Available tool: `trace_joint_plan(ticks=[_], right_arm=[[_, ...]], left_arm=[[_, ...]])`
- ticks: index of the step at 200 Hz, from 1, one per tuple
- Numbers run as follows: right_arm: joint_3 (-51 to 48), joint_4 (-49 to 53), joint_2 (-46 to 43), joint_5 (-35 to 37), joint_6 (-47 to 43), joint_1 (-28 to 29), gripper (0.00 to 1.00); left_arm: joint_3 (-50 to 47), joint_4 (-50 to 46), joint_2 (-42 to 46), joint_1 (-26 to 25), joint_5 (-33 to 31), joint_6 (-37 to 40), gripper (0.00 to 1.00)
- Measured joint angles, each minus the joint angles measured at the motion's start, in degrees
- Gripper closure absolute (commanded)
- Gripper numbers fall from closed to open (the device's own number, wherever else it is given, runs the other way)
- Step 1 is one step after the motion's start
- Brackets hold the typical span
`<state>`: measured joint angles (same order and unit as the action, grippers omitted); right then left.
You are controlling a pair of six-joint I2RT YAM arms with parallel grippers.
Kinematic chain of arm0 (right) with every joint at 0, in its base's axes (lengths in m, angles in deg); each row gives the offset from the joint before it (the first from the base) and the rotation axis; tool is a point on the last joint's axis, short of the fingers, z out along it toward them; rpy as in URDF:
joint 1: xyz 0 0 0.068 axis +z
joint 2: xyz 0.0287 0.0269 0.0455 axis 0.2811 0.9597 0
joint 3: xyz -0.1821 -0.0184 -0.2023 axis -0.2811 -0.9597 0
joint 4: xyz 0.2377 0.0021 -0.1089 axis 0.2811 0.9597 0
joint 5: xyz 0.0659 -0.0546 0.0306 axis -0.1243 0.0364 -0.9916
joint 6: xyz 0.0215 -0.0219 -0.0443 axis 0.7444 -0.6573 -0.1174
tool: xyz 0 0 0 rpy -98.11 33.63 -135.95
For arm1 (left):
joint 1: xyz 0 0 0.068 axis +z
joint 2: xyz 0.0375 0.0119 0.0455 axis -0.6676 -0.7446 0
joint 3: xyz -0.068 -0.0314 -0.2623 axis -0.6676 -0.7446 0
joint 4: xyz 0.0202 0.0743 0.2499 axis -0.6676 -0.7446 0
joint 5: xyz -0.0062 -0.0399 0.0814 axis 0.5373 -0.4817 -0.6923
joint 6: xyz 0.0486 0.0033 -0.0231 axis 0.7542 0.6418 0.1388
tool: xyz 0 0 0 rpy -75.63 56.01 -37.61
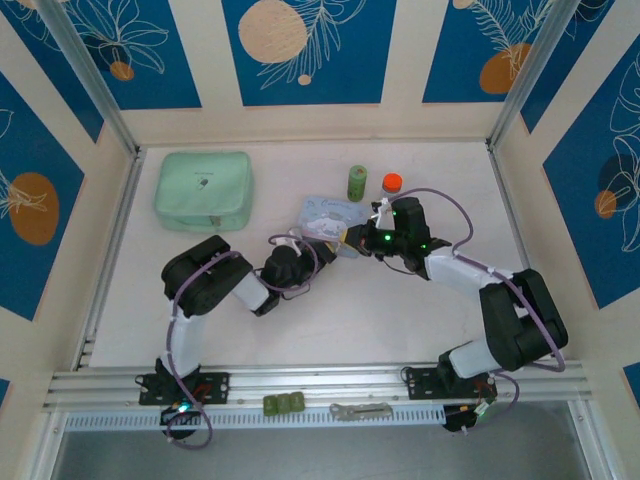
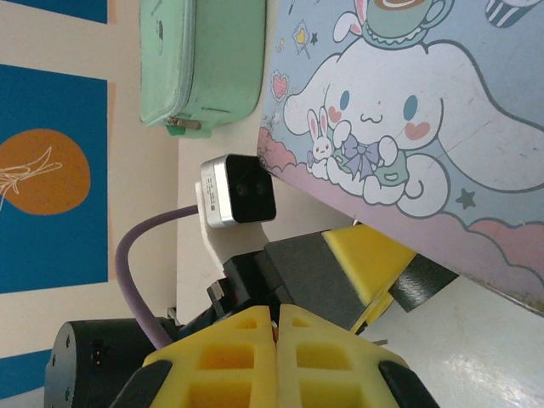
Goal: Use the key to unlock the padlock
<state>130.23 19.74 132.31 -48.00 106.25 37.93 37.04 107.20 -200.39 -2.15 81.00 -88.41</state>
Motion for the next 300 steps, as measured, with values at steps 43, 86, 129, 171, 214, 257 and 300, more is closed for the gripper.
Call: trace_joint_plan(ticks=[43, 86, 129, 171, 214, 257, 300], right_arm=[[0.00, 1.75, -0.35, 0.22, -1.49, 0.00, 1.00], [0.44, 3.63, -3.54, 2.19, -3.06, 0.44, 1.00], [0.66, 4.70, -5.31, 9.97, -3.06, 3.76, 1.00], [0.17, 3.58, -5.51, 17.22, -0.11, 6.01, 1.00], [-0.63, 0.04, -5.44, 18.56, 3.41, 6.14, 1.00], [-2.49, -6.82, -2.21, 16.90, 8.33, 5.60, 1.00], [-3.56, -9.73, -0.98, 15.96, 10.82, 5.55, 1.00]], left_arm=[[-2.47, 0.96, 1.33, -0.02, -0.94, -0.07, 0.51], [-10.10, 1.38, 7.06, 0.00, -1.07, -0.28, 0.51], [-11.56, -0.11, 14.91, 0.09, 1.46, -0.52, 0.52], [-7.87, -1.22, 19.85, 0.09, 3.56, -0.46, 0.51], [-6.88, -1.16, 19.71, 0.09, 4.31, -1.25, 0.52], [-4.83, 1.51, 15.58, -0.20, 4.72, -3.91, 0.54], [-4.20, 4.98, 13.66, -0.55, 4.68, -6.14, 0.61]])
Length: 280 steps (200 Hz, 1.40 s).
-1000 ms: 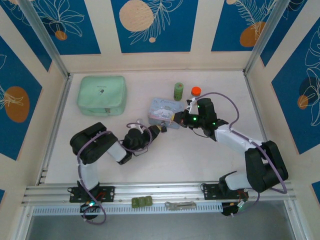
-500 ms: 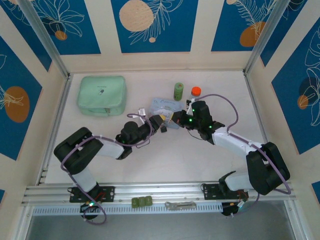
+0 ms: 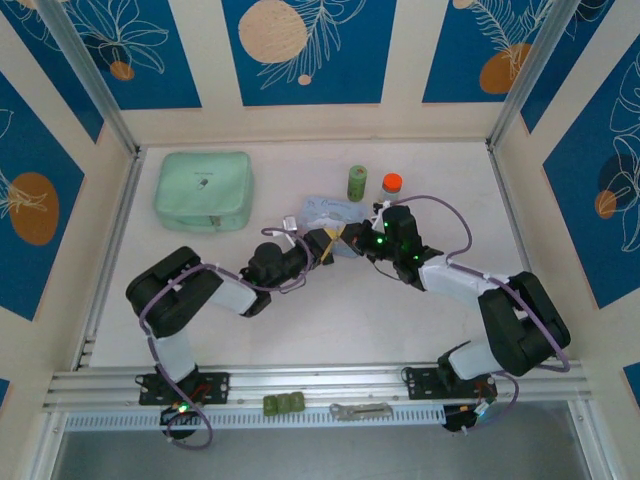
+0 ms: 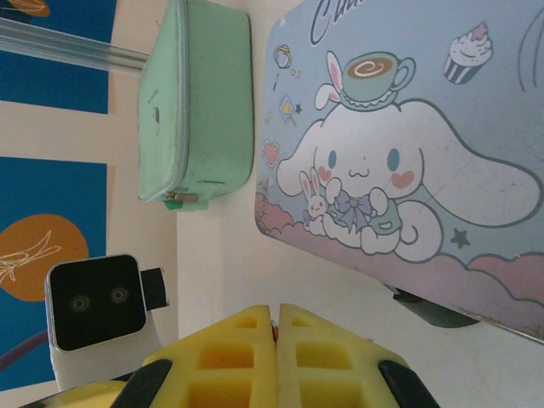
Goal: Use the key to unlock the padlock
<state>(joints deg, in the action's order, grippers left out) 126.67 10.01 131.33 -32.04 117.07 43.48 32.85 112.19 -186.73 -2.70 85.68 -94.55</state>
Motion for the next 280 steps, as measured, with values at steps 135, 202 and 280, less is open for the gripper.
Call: trace_joint_plan(ticks=[135, 202, 280], right_arm=[[-1.05, -3.48, -0.07, -0.37, 1.95, 0.00, 1.00], [0.55, 6.29, -5.68, -15.98, -12.26, -10.36, 0.58], [3.15, 15.69, -8.74, -38.14, -26.64, -14.88, 0.58]], left_arm=[[0.04, 0.26, -0.83, -0.35, -0.83, -1.53, 1.00], [0.42, -0.72, -0.72, 4.22, 10.40, 0.55, 1.00], [11.45, -14.67, 2.45, 8.07, 38.01, 7.63, 1.00]])
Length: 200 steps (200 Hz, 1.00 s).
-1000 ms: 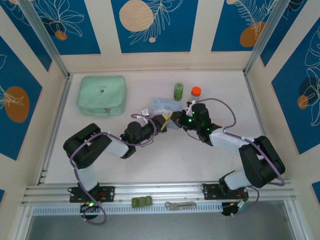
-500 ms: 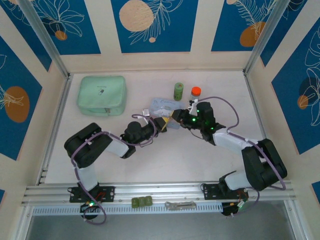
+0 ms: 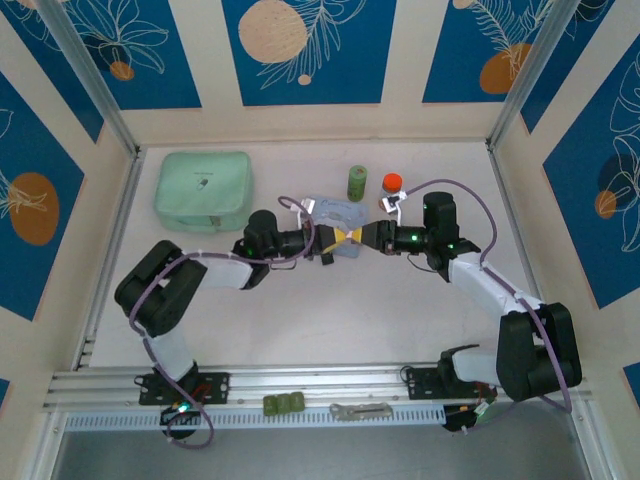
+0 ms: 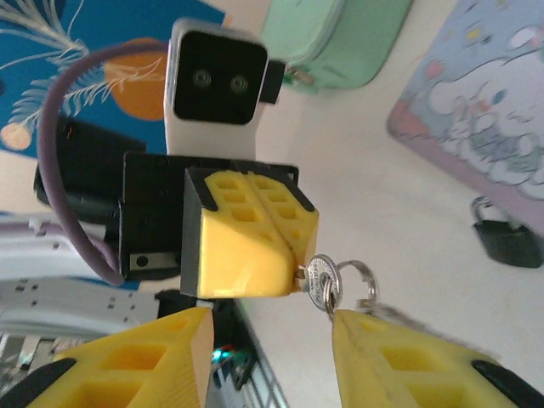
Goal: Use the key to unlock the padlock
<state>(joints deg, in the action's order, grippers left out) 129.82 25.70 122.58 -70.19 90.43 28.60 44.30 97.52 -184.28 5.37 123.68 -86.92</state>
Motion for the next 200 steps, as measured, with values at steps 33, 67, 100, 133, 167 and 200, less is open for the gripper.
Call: trace_joint_plan(ticks=[33, 67, 100, 133, 167, 200], right_arm=[[0.00, 0.11, 0.00, -2.01, -1.42, 0.00, 0.59], [0.02, 2.82, -0.52, -0.72, -3.48, -0.22, 0.58], [0.02, 3.37, -3.43, 1.36, -4.31, -0.33, 0.61], [-0.07, 0.57, -2.49, 0.79, -3.87, 2.25, 0.67], [-0.92, -1.11, -1.07, -0.55, -3.39, 4.44, 0.68], [-2.36, -1.33, -1.11, -1.14, -3.17, 4.61, 0.72]], left_arm=[[2.12, -7.39, 1.99, 0.24, 7.89, 4.72, 1.00], [3.28, -17.00, 3.76, 0.42, 11.52, 10.80, 1.00], [5.62, -29.92, 6.32, 0.50, 12.04, 19.47, 1.00], [6.69, -35.30, 8.07, 0.52, 12.24, 23.87, 1.00], [6.73, -35.69, 8.07, 0.52, 12.68, 23.98, 1.00], [6.73, -35.69, 8.07, 0.70, 12.70, 23.98, 1.00]])
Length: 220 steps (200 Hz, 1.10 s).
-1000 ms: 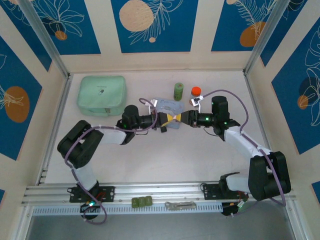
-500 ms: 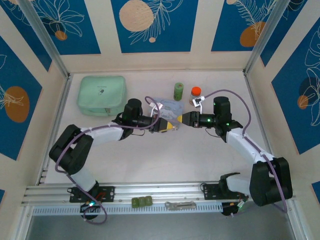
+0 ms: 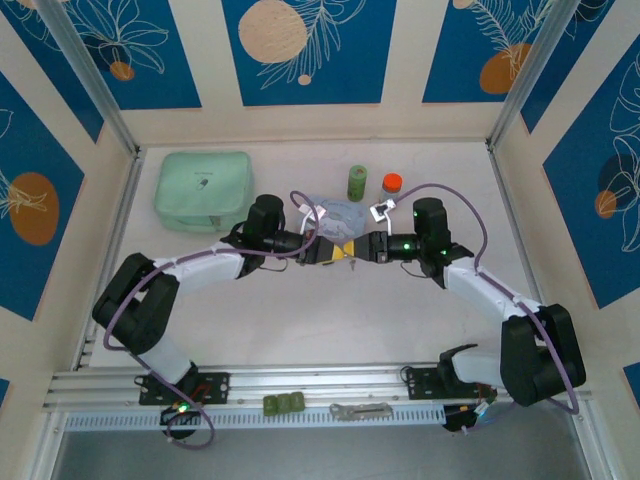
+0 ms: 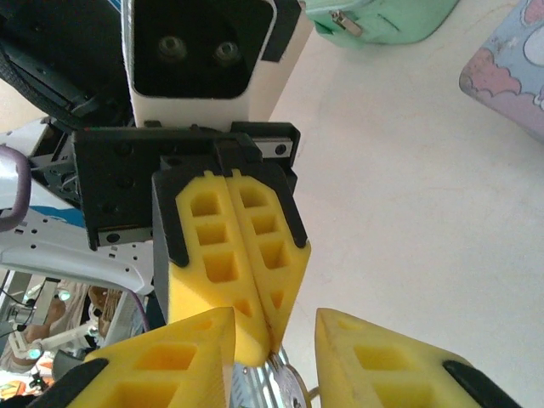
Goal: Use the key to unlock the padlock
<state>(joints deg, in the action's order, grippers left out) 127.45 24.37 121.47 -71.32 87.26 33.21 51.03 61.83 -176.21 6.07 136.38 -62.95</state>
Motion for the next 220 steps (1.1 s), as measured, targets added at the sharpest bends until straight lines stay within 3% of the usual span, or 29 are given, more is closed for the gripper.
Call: trace_joint_plan(ticks=[34, 81, 101, 129, 144, 188, 220], right_arm=[[-1.90, 0.48, -0.96, -0.13, 0.17, 0.00, 0.74], [-2.25, 0.92, -2.19, -0.11, 0.33, -0.07, 1.00], [-2.25, 0.63, -2.23, -0.13, 0.59, -0.11, 1.00], [-2.27, 0.59, -2.23, -0.11, 0.63, -0.07, 1.00], [-2.51, 0.63, -2.23, 0.52, 0.61, -0.07, 1.00], [-7.93, -0.61, -2.67, 6.10, 2.93, -0.07, 1.00], [-11.39, -2.14, -2.89, 11.17, 6.25, -0.33, 1.00]], left_arm=[[0.00, 0.09, 0.00, 0.26, -0.02, -0.04, 1.00], [-0.02, 1.53, 0.00, 0.52, 0.13, -0.70, 1.00], [-0.04, 1.88, 0.00, 0.57, 0.22, -0.90, 1.00], [-0.13, 1.90, 0.17, 0.68, -1.16, -0.87, 0.34], [-0.70, 1.46, 1.03, 1.16, -4.02, -0.72, 0.23], [-9.31, 4.31, 4.87, 4.52, -20.85, -2.64, 0.30], [-14.84, 8.70, 2.34, 2.75, -31.95, -3.67, 0.35]])
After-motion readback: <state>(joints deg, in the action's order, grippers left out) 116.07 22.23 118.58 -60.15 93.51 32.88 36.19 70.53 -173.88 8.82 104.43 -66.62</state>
